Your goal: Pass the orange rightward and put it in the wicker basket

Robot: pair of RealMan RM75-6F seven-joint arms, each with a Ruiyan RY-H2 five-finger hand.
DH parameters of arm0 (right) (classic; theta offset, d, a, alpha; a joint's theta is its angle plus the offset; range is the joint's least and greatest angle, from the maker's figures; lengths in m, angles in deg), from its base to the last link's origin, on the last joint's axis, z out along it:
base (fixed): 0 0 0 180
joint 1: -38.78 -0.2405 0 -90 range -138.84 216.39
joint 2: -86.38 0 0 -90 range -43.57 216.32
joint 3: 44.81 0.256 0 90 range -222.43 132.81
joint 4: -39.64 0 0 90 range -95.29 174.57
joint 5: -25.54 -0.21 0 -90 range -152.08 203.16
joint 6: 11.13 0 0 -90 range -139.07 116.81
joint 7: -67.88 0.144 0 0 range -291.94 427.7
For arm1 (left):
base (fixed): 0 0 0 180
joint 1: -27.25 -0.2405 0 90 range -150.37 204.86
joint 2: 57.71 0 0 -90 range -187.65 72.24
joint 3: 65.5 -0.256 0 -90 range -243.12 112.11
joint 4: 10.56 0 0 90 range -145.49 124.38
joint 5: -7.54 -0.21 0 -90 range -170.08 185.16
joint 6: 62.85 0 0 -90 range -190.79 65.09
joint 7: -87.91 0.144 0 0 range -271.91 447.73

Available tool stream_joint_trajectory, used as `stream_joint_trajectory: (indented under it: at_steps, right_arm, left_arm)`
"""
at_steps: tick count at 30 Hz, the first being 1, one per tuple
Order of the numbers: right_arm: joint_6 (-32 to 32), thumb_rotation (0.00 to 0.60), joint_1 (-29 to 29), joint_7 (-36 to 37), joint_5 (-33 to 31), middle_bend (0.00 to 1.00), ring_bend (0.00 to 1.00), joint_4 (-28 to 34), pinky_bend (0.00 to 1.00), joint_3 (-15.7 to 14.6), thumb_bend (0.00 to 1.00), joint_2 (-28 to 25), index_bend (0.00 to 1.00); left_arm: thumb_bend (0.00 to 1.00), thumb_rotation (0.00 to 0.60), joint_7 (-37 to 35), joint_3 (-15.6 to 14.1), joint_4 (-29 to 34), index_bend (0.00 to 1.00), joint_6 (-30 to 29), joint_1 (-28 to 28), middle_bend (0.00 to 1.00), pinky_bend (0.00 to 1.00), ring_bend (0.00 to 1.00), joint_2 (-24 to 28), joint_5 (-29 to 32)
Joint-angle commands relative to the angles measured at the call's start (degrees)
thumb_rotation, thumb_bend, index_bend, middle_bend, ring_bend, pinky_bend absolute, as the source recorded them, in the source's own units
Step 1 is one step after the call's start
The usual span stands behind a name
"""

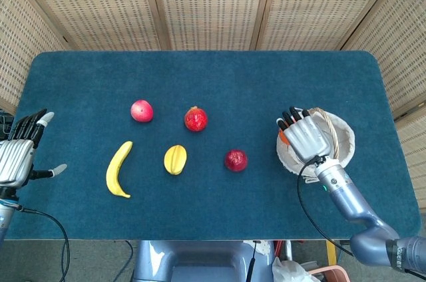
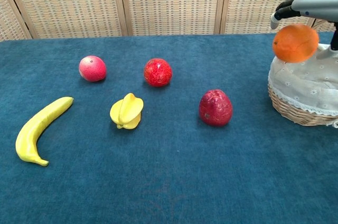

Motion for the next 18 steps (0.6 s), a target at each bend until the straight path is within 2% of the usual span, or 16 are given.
stream_joint_trajectory:
  at_steps: [1,5,10,16,18]
  right_arm:
    - [-2.92,0.6,-1.01,-11.46,-5.85,0.0,0.0,2.96,0.01,-1.41,0.04,0.42,0.02]
    - [-6.52,0.6,-1.1,-16.84,-7.65,0.0,0.0,5.66,0.0,-1.66,0.04,1.29,0.0]
    - [-9.57,0.6,-0.38,-17.57,-7.05,0.0,0.0,8.57,0.0,-1.52,0.04,0.06,0.0]
    - [-12.38,0.6,2.22,-12.73,-1.5,0.0,0.0,10.85,0.0,-2.1,0.04,-2.76,0.0]
    - [-14.03,0.6,4.12,-8.33,2.34,0.0,0.0,11.35,0.0,-2.5,0.03,-3.9,0.0]
  left_arm:
    - [0.02,0.6,-0.07,0.02,0.03,0.0,-0.03,-0.02,0.0,0.0,0.0,0.03,-0.09]
    - [0.02,0.6,-0.23,-0.01,0.15,0.0,-0.02,-0.11,0.0,0.0,0.0,0.14,-0.23]
    - [0.02,0.6,-0.61,-0.01,0.33,0.0,-0.19,-0.29,0.0,0.0,0.0,0.33,-0.47]
    - [0.02,0.6,-0.8,-0.21,0.45,0.0,-0.48,-0.57,0.0,0.0,0.0,0.42,-0.97]
    - [0.02,0.6,-0.56,-0.37,0.29,0.0,-0.86,-0.8,0.0,0.0,0.0,0.37,-1.26]
